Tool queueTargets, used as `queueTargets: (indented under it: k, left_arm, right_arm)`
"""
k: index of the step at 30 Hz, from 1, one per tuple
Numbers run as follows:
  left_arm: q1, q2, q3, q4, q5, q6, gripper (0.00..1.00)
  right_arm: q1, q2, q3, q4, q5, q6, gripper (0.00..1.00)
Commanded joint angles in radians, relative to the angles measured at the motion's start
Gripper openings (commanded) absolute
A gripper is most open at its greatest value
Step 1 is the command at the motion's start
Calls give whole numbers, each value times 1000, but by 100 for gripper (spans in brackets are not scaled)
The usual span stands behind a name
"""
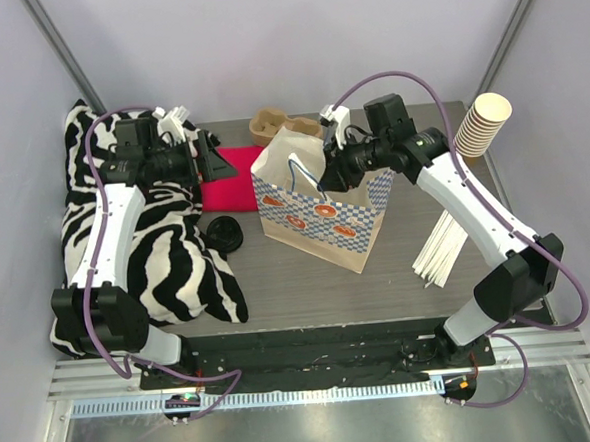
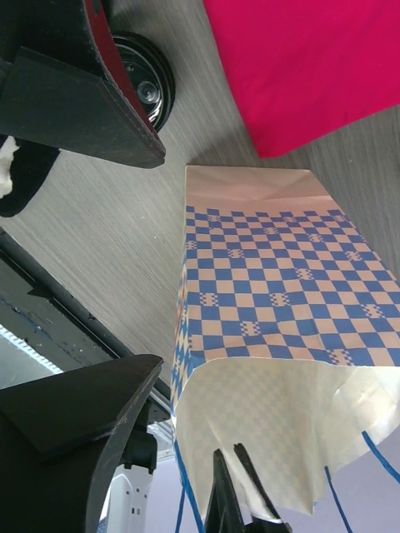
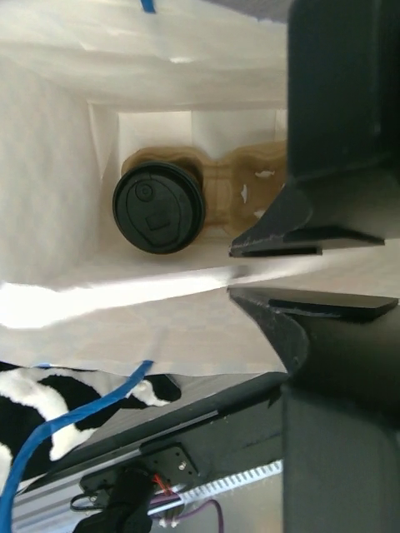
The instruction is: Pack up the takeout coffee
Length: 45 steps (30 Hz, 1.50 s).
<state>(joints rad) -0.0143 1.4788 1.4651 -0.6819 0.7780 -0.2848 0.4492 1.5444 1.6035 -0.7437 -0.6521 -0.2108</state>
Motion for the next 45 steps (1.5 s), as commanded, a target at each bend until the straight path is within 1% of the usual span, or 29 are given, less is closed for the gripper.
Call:
queueTargets:
  k: [1,4,7,12,14,15,16,18,19,20,21,22,24,25,27,28,29,31,32,33,35,37,38,39,40,41,43,44,45]
  left_arm:
    - [7,-18,3,-34,-2,44,100]
    - [8,-28,11,-60,-13,59,100]
    - [8,-32,24,-91,-28,78,100]
    - [10,-43,57,-154,-37,95,100]
    - [10,-45,84,-198,-45,127,100]
    - [10,-45,98,-217,-49,143,100]
    - [10,-43,119,-240,-71,172,100]
    - [10,-32,196,-307,-106,248,100]
    - [10,-26,224,-329,-126,271,100]
    - [10,-19,285,-384,-152,324,100]
    - [10,-2,316,-412,-167,340,100]
    - [10,6,360,-436,-184,352,100]
    - [10,15,389,-493,-268,366,100]
    - [10,29,414,-539,-290,372,100]
    - [10,38,431,-576,-342,374,100]
    - [10,31,434,-587,-365,371,100]
    - [10,26,422,-594,-381,369,100]
    - [10,11,379,-593,-423,365,100]
    - [11,-4,361,-587,-437,363,100]
    - [10,-11,342,-587,-462,363,100]
    - [10,-40,287,-582,-474,369,100]
    - [-1,-70,223,-562,-494,381,100]
    - [-10,-101,200,-553,-502,386,100]
    - [-39,-115,178,-544,-516,391,100]
    - [-58,-127,128,-518,-560,388,100]
    - [-102,-155,101,-506,-583,383,100]
    - [-153,-176,23,-466,-658,371,100]
    - [-206,-183,2,-459,-678,355,100]
    - [-229,-199,-18,-453,-695,351,100]
  right_arm:
    - [8,-12,70,-46,8,-21,42]
    - [8,-6,114,-46,32,11,50]
    - [8,-10,147,-39,48,34,54]
    - [8,-29,209,-19,91,73,57]
    - [8,-43,233,-14,126,80,60]
    - [6,-49,255,-13,144,88,63]
    - [5,-55,265,-8,164,111,71]
    - [-9,-78,283,1,224,142,78]
    - [-17,-87,286,3,242,168,84]
    - [-26,-99,285,7,276,180,87]
    - [-52,-125,273,12,287,189,90]
    - [-72,-144,263,23,301,208,94]
    - [-127,-177,222,27,316,254,100]
    - [-192,-210,207,26,316,276,100]
    - [-263,-250,141,21,318,324,100]
    - [-314,-291,115,17,322,324,100]
    - [-329,-318,58,3,328,300,100]
    - [-346,-372,-11,-12,376,272,100]
    - [-356,-433,-86,-19,390,261,100]
    - [-357,-460,-123,-25,400,239,100]
    - [-362,-545,-233,-33,459,232,100]
    - [-363,-604,-305,-28,515,225,100]
    - [-366,-656,-373,-25,532,228,100]
    - [-366,-676,-404,-23,545,231,100]
    - [-368,-699,-431,-17,560,232,100]
    - [-368,-743,-482,-13,563,231,100]
    - [-369,-780,-520,-3,580,229,100]
    - [-369,-797,-548,-2,582,225,100]
    - [-372,-826,-560,1,583,220,100]
